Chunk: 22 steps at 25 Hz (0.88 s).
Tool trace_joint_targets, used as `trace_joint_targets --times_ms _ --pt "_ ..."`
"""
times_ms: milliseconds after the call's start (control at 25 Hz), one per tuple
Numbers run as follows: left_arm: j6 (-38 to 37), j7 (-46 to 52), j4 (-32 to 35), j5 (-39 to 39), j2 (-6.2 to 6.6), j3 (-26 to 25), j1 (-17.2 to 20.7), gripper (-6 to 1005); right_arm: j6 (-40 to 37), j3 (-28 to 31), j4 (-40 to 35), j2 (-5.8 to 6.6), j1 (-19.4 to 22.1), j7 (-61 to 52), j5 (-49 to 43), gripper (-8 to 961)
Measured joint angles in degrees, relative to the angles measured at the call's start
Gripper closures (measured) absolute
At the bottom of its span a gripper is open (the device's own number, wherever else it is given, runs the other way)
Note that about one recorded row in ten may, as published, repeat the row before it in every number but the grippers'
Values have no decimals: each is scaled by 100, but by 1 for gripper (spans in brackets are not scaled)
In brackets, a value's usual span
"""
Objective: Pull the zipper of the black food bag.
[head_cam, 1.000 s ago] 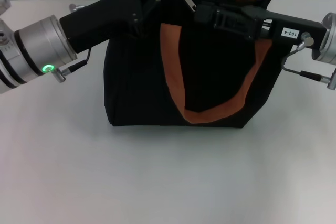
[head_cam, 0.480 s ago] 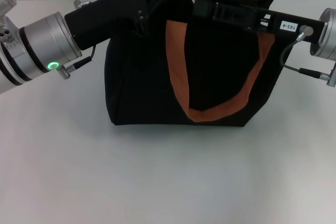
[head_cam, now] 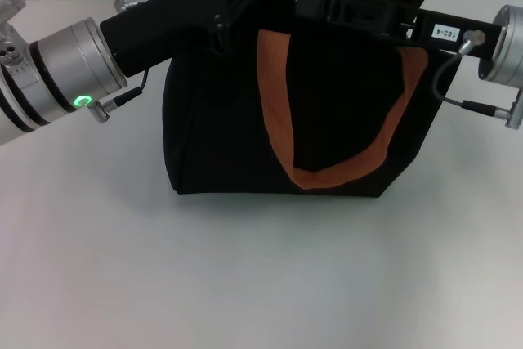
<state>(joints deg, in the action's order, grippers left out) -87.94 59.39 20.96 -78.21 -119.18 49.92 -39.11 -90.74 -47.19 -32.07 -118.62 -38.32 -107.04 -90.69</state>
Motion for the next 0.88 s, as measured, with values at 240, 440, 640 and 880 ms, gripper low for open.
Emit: trace_joint_targets --times_ms 240,440,640,880 --pt "6 -3 -4 0 0 -1 0 892 64 -24 24 -9 -88 -78 -30 601" --pt "6 -13 -4 3 0 -2 0 890 91 -26 26 -12 -88 -85 -35 622" --pt "9 -15 -4 16 0 -2 0 889 140 -25 43 -12 -88 -94 -37 643" --pt "28 -17 -5 113 0 -3 2 887 131 -27 89 14 -94 -98 -37 855"
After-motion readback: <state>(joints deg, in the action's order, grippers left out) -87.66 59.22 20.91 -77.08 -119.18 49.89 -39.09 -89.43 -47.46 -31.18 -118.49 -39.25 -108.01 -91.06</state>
